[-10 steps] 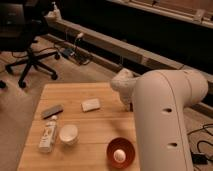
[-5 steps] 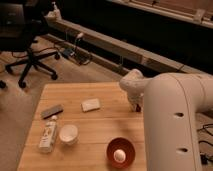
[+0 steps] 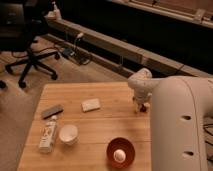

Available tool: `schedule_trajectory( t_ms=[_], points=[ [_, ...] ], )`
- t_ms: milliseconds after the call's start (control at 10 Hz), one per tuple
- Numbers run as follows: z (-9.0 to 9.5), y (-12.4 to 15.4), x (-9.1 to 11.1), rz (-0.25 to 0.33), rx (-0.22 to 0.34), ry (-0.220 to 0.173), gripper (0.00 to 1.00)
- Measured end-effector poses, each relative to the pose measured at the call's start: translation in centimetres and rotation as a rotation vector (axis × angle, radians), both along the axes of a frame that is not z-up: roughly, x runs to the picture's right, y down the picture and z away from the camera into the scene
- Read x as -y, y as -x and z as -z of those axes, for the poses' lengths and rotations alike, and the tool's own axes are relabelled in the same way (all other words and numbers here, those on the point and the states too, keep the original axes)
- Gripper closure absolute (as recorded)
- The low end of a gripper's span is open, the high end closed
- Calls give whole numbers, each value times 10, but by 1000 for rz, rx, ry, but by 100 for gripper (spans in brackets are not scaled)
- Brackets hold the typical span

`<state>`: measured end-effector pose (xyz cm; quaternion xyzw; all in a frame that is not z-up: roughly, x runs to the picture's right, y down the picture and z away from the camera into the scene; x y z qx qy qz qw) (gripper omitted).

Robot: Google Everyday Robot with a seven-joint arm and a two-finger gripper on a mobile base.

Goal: Drag the pepper across the table

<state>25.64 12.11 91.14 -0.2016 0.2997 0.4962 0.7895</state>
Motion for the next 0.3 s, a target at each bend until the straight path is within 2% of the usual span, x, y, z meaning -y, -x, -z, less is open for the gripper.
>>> schedule_trajectory(
  t_ms=[300],
  points=[
    [0,2,0,2,1,1,28]
  ],
)
